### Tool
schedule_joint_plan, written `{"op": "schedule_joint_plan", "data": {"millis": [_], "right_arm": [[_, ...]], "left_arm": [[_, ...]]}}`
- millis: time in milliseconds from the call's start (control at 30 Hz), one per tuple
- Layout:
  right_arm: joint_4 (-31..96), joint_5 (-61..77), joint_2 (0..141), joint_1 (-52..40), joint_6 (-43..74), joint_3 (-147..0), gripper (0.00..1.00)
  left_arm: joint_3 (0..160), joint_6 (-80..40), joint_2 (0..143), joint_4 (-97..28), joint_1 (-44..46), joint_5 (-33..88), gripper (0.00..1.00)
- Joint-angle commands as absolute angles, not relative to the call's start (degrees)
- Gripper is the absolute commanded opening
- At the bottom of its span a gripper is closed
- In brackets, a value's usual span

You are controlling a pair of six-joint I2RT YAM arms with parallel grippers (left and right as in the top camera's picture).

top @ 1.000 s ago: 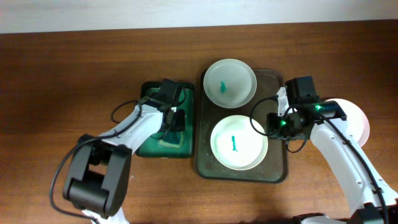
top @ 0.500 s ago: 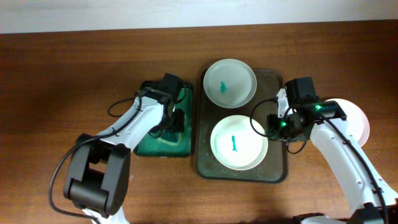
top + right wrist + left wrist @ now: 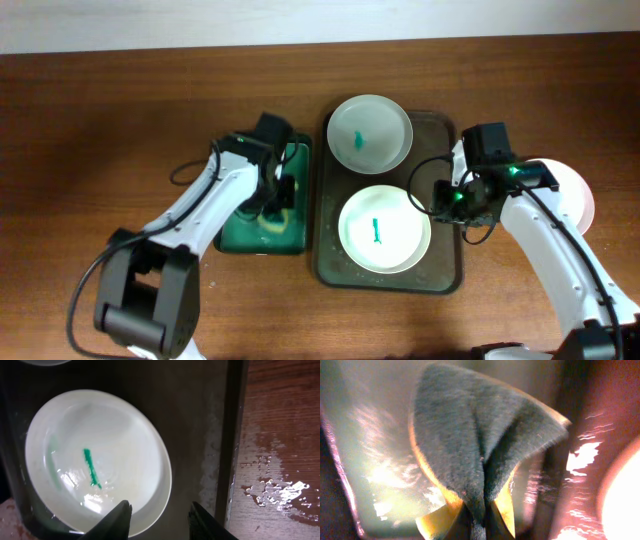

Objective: Clean dirty plates on tray and stack at the side
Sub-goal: 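Scrub the held plate with the sponge in the left gripper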

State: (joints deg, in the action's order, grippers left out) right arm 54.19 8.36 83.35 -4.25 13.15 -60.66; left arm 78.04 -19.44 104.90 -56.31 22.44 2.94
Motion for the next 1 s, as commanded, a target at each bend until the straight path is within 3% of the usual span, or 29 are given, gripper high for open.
{"op": "schedule_joint_plan", "data": {"millis": [0, 267, 333, 467, 700, 900, 967], "right_arm": [[54.19, 7.49, 86.85, -3.95, 12.36, -60.88, 0.39], [50.09, 19.94, 97.21, -0.30, 4.34, -60.75, 0.38], [50.02, 20.60, 100.79, -0.30, 4.21, -60.64, 0.31], [49.71, 20.99, 104.62, -0.30, 4.25, -60.64, 0.06], [49.23, 20.80, 104.62, -0.30, 6.94, -60.64, 0.04], [49.21, 20.71, 104.62, -0.30, 8.43, -60.64, 0.04], [49.23, 20.36, 104.62, -0.30, 8.45, -60.64, 0.04]], "left_arm": [[84.60, -19.88, 99.63, -55.90, 25.54, 8.36, 0.00], [84.53, -30.04, 107.11, -44.82, 38.81, 14.02, 0.00], [84.53, -32.45, 111.74, -42.52, 41.08, 16.93, 0.00], [84.53, -33.01, 118.26, -40.56, 42.98, 24.51, 0.00], [84.55, -33.85, 126.82, -38.63, 44.12, 25.54, 0.00], [95.04, -33.85, 126.48, -57.17, 42.74, -9.96, 0.00], [95.61, -33.52, 126.48, -60.16, 42.65, -16.95, 0.00]]}}
